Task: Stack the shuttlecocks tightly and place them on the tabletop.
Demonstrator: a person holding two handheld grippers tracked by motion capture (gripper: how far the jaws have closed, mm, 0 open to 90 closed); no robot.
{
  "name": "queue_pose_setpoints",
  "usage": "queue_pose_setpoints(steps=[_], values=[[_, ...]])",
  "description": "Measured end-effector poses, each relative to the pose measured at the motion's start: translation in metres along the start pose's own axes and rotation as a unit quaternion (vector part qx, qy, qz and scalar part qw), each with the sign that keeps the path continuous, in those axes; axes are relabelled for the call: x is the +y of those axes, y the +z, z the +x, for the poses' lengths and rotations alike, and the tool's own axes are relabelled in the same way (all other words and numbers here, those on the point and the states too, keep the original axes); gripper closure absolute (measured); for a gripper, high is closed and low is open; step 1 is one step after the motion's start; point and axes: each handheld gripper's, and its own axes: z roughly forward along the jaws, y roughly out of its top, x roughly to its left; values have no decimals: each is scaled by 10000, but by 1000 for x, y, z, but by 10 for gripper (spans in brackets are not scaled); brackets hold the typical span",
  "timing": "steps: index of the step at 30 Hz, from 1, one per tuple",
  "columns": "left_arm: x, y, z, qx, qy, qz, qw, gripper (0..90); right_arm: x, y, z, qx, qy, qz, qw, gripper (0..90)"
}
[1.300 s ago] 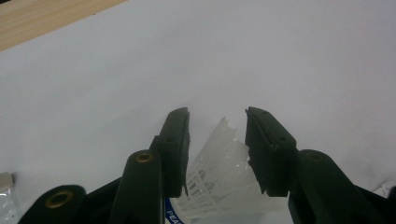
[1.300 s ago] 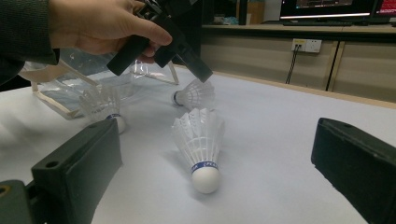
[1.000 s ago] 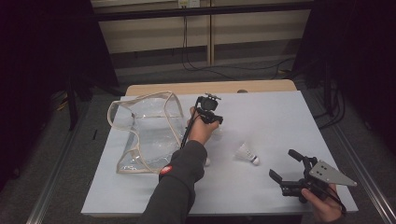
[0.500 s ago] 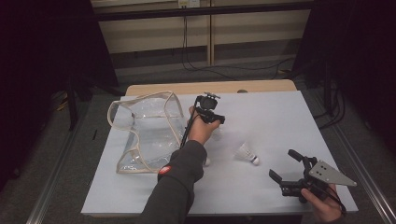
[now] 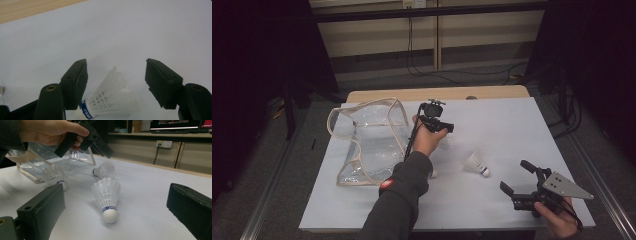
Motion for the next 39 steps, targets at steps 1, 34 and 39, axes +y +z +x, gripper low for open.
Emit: queue_pose_setpoints(steps=[1,34,39], values=[[0,-1,0,-16,4,-15,10000,337,0,0,0,4,7,6,10000,11],[-16,-30,-23,-739,31,-261,9969,88,0,1,0,-5,-22,-4,10000,11],[-22,-37,-30,-861,107,-306,9958,82,0,0,0,-20,-24,-1,10000,11]])
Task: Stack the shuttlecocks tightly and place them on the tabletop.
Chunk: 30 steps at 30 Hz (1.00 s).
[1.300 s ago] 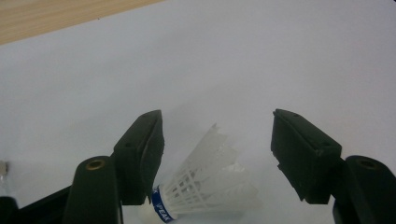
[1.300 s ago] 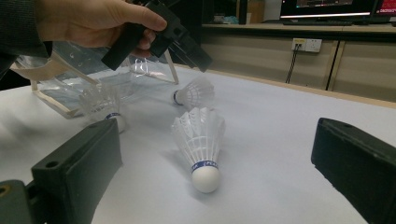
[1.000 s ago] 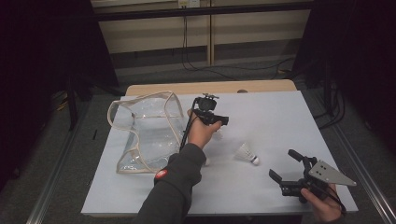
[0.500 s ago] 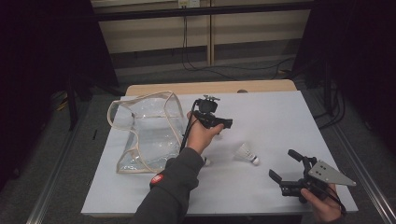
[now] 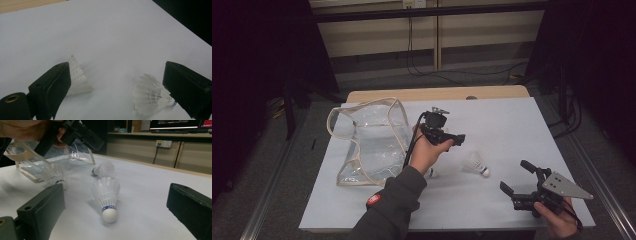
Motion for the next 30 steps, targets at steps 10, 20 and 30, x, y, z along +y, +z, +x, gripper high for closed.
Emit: queue_pose_setpoints(steps=[10,20,30], values=[[-9,-9,-12,-184,226,-36,9996,78,0,0,0,-8,-26,21,10000,11],[-21,-14,-18,-451,261,-28,9986,77,0,0,1,-6,-12,26,10000,11],[-34,-21,-25,-637,386,83,9972,77,0,0,1,-10,-10,22,10000,11]])
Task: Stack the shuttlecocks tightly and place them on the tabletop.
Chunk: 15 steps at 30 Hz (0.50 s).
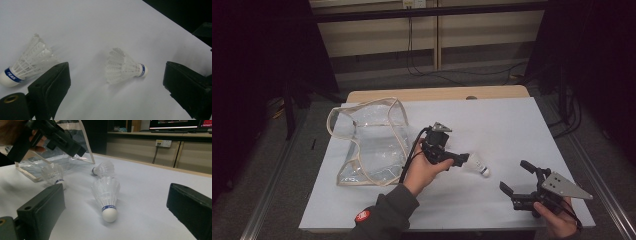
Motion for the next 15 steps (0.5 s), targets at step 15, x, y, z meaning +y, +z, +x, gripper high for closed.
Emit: queue_pose_setpoints(steps=[15], values=[[-24,-14,-11,-353,194,43,9992,70,0,0,0,-8,-1,20,10000,11]])
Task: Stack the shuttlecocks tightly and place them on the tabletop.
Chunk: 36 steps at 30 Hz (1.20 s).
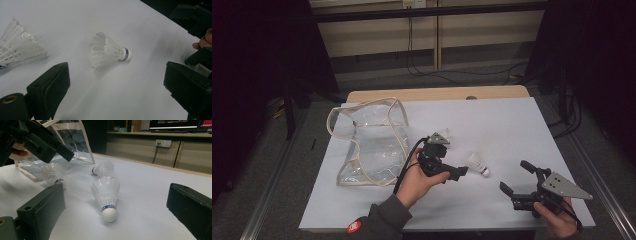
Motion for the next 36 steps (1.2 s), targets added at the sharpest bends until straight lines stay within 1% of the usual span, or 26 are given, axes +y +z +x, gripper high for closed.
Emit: queue_pose_setpoints(steps=[6,8,11,14,17,20,22,23,25,30,33,36], values=[[-9,-4,0,-4,39,9,10000,67,0,0,1,6,-12,-2,10000,12],[-12,-5,-1,-35,70,31,10000,67,0,0,1,3,-13,-1,10000,11],[-15,-8,-2,-158,161,91,9997,65,0,0,1,6,-12,2,10000,12],[-19,-11,-4,-229,180,72,9995,65,0,0,1,10,-12,-6,10000,11],[-23,-14,-3,-252,193,57,9995,64,0,0,1,1,-14,-3,10000,11],[-27,-15,-3,-340,184,70,9992,64,0,1,1,4,-10,-5,10000,11],[-29,-15,-4,-328,181,81,9993,64,0,1,1,-1,-3,5,10000,11],[-30,-16,-3,-350,220,128,9991,64,0,1,1,2,-6,9,10000,11],[-32,-16,-4,-372,202,147,9990,65,0,1,1,4,-17,12,10000,12],[-36,-17,-4,-360,245,145,9989,59,0,1,1,-1,-6,5,10000,12],[-38,-17,-5,-399,238,141,9988,57,0,1,1,-7,12,-1,10000,12],[-40,-18,-7,-446,285,213,9984,51,0,1,1,-5,7,0,10000,11]])
